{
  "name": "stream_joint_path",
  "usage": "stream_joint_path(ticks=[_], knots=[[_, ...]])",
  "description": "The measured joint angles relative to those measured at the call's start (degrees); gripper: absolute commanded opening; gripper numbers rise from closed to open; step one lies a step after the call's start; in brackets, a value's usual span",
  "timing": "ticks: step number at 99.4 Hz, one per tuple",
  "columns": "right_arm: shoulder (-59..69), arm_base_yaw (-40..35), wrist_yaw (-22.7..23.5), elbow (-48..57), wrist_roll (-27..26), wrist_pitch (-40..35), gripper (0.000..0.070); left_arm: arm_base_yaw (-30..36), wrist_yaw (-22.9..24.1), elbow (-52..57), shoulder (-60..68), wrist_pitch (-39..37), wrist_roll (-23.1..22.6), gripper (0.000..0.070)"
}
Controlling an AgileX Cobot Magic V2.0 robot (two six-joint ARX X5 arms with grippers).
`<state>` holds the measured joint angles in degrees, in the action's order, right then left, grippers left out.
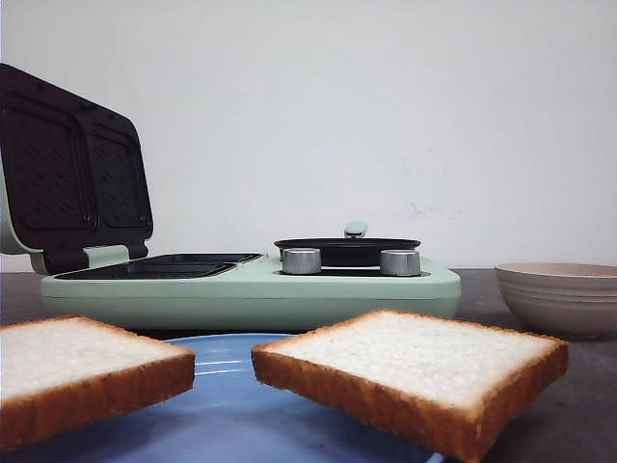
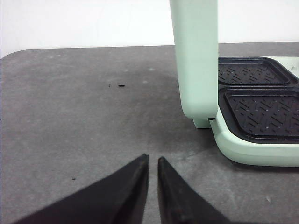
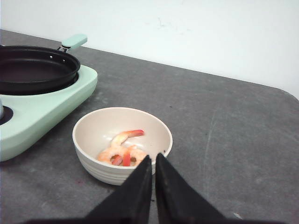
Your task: Make breakfast with bread and shrimp
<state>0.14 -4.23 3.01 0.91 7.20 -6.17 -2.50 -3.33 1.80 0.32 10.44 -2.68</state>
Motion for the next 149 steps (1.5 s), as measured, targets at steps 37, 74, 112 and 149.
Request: stream_joint_path(ticks=[37, 74, 112, 149], knots=[[0.0, 0.0, 0.0, 0.0, 0.0, 0.0, 0.0004, 0.0, 0.0, 0.0, 0.0, 0.0, 0.0, 0.0], [0.0, 0.0, 0.0, 0.0, 0.0, 0.0, 0.0004, 0.0, 0.02, 0.0, 0.0, 0.0, 0.0, 0.0], [0.0, 0.0, 0.0, 0.0, 0.02, 0.0, 0.0004, 0.0, 0.0, 0.0, 0.0, 0.0, 0.0, 0.0], [0.0, 0.0, 0.0, 0.0, 0.0, 0.0, 0.0004, 0.0, 0.0, 0.0, 0.0, 0.0, 2.78, 0.0]])
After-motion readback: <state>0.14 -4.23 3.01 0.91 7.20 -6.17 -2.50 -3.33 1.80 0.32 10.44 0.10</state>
